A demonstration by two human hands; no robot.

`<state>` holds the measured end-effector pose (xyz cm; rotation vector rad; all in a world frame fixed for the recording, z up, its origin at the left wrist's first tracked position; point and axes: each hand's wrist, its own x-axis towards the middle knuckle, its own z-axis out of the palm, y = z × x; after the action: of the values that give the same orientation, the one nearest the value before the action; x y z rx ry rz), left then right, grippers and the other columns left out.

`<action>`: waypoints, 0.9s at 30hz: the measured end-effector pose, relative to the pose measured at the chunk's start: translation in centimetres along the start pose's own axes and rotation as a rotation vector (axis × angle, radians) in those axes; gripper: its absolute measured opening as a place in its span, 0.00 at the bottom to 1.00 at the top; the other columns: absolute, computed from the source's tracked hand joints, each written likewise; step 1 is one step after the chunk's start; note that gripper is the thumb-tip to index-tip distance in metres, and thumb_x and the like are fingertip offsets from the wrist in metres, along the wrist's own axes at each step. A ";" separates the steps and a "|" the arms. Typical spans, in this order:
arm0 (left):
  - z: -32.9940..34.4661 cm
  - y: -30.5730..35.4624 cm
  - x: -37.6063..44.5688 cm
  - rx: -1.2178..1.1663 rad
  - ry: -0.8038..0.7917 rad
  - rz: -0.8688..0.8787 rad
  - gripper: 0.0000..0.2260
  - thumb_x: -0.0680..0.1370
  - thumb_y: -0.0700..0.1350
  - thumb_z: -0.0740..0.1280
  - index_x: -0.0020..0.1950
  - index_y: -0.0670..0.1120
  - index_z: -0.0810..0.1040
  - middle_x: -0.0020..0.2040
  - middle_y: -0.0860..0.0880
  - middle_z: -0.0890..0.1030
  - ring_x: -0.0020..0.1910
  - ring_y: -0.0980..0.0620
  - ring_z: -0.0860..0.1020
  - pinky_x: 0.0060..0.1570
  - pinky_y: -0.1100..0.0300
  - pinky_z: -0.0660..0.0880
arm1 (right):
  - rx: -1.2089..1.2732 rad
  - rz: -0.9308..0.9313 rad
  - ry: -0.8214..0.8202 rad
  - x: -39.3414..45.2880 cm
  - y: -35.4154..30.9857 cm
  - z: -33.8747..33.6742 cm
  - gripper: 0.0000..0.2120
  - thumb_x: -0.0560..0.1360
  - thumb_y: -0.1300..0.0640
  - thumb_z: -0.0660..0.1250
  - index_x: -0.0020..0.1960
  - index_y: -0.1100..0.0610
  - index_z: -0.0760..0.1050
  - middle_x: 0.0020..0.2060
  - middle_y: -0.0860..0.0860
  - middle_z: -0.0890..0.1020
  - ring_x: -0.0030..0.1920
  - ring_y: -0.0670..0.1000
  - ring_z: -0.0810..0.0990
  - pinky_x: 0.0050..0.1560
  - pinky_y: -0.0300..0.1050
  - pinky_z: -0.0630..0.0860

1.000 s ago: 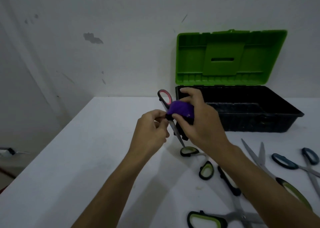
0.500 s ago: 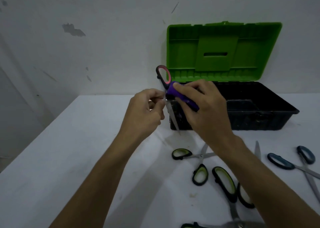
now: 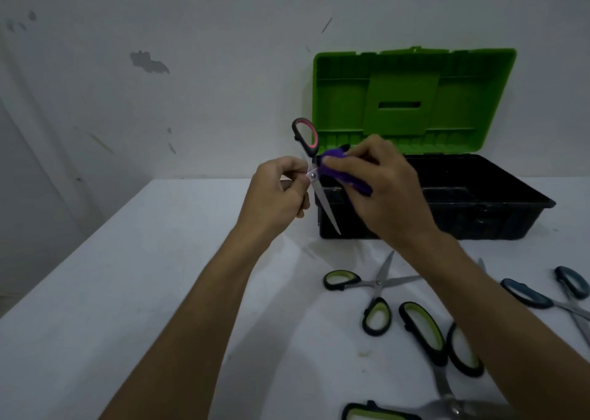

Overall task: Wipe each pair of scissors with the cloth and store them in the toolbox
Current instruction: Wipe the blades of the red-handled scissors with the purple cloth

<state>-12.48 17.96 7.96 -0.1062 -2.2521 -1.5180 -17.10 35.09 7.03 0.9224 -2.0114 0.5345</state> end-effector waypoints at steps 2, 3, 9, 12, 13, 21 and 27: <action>-0.3 -0.2 0.6 -0.036 -0.004 -0.019 0.07 0.81 0.35 0.62 0.57 0.38 0.77 0.35 0.45 0.76 0.23 0.59 0.74 0.27 0.66 0.72 | -0.009 0.098 0.065 0.4 1.6 -0.6 0.17 0.72 0.63 0.73 0.60 0.58 0.80 0.47 0.58 0.76 0.47 0.54 0.74 0.47 0.39 0.69; -0.4 -0.2 0.9 -0.035 -0.009 -0.023 0.07 0.80 0.35 0.63 0.57 0.39 0.77 0.34 0.46 0.77 0.24 0.59 0.74 0.27 0.66 0.72 | -0.006 0.136 0.095 0.6 2.0 -1.0 0.17 0.73 0.62 0.72 0.61 0.58 0.79 0.48 0.57 0.75 0.47 0.53 0.74 0.47 0.36 0.67; -1.0 0.6 1.0 -0.040 -0.036 0.054 0.05 0.81 0.35 0.62 0.54 0.41 0.77 0.35 0.46 0.77 0.24 0.57 0.74 0.27 0.64 0.72 | -0.005 -0.062 0.007 0.3 -0.8 -0.4 0.21 0.69 0.63 0.76 0.61 0.60 0.79 0.54 0.60 0.78 0.53 0.57 0.75 0.51 0.37 0.71; -1.3 1.4 1.0 -0.160 -0.039 0.082 0.05 0.80 0.34 0.63 0.49 0.42 0.76 0.40 0.46 0.74 0.25 0.54 0.74 0.27 0.61 0.73 | -0.012 -0.082 0.037 0.3 -1.1 -0.8 0.22 0.71 0.61 0.75 0.64 0.58 0.78 0.61 0.62 0.74 0.55 0.59 0.75 0.52 0.47 0.77; -1.4 1.6 1.1 -0.175 -0.042 0.091 0.04 0.80 0.34 0.63 0.49 0.40 0.76 0.40 0.46 0.73 0.25 0.54 0.74 0.27 0.61 0.73 | -0.014 -0.073 0.033 0.3 -1.0 -1.0 0.23 0.71 0.61 0.75 0.66 0.57 0.77 0.64 0.62 0.72 0.55 0.59 0.75 0.53 0.47 0.77; -1.8 0.7 1.2 -0.061 -0.068 0.068 0.07 0.81 0.36 0.63 0.55 0.39 0.78 0.36 0.47 0.75 0.27 0.52 0.75 0.30 0.59 0.73 | -0.065 0.034 0.018 0.6 0.6 -1.9 0.24 0.70 0.66 0.71 0.66 0.57 0.76 0.59 0.62 0.77 0.53 0.62 0.79 0.54 0.47 0.77; -1.3 1.1 1.3 0.004 -0.020 0.070 0.08 0.80 0.37 0.63 0.57 0.41 0.78 0.33 0.49 0.77 0.25 0.57 0.75 0.27 0.66 0.71 | -0.054 0.063 0.017 0.6 0.9 -2.4 0.26 0.69 0.67 0.73 0.66 0.55 0.76 0.59 0.61 0.75 0.54 0.60 0.77 0.52 0.41 0.73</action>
<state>-12.97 17.03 9.84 -0.1979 -2.2423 -1.4829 -16.77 36.99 8.89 0.8227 -2.0352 0.5185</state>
